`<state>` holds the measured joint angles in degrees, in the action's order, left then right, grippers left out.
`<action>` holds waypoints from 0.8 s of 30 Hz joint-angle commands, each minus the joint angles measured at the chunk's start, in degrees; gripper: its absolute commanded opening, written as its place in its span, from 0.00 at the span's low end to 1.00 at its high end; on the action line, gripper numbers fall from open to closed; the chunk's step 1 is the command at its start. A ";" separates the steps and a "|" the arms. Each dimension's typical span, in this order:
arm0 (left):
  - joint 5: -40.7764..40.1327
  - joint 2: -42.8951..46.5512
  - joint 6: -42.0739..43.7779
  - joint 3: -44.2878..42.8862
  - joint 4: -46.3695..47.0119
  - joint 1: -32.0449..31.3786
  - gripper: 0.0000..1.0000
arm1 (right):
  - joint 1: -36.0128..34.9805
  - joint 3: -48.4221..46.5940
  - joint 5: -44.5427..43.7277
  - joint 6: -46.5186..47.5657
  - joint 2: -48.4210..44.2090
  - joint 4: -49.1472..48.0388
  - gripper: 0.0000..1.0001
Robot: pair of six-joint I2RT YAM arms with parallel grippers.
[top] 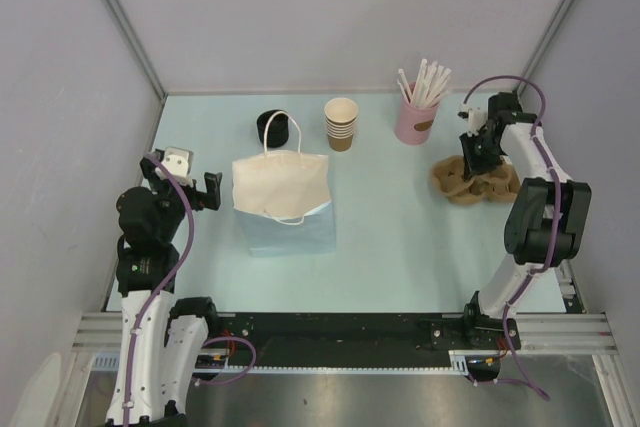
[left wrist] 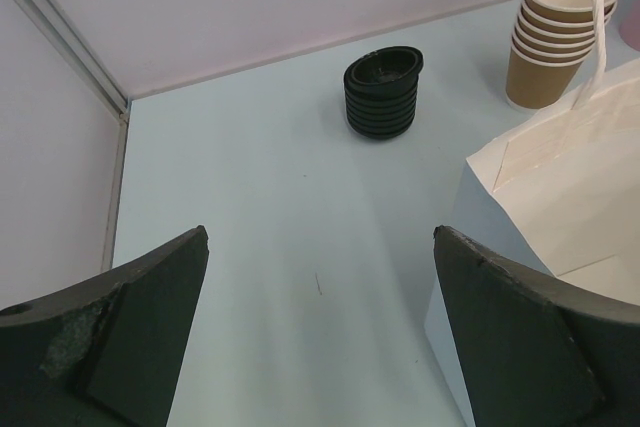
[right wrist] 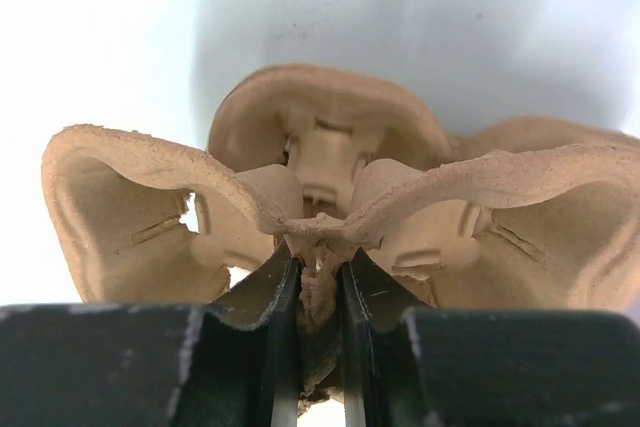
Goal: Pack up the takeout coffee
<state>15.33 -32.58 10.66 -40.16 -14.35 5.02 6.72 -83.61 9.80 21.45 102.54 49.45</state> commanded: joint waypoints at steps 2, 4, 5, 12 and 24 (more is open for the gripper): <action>1.01 0.32 2.26 -1.66 -0.15 0.43 0.99 | -0.22 -0.85 -0.14 -0.45 -13.21 3.45 0.17; 1.54 0.32 4.18 -3.33 -1.99 0.43 1.00 | -0.57 -0.67 0.65 -0.80 -16.57 5.30 0.17; 2.33 0.23 5.07 -5.52 -3.04 0.52 1.00 | -0.74 -0.67 1.44 -0.97 -18.24 6.00 0.17; 6.02 -1.96 11.40 -14.23 -8.32 0.43 0.99 | -5.40 0.91 5.40 -3.87 -34.57 9.79 0.20; 21.96 -20.40 8.41 -28.82 -10.26 -4.55 0.99 | -15.49 1.53 8.22 -4.50 -41.72 13.65 0.21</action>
<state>31.16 -47.42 19.14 -65.23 -23.03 4.58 -5.93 -81.34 17.63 16.40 61.54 61.10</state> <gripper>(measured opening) 0.996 0.215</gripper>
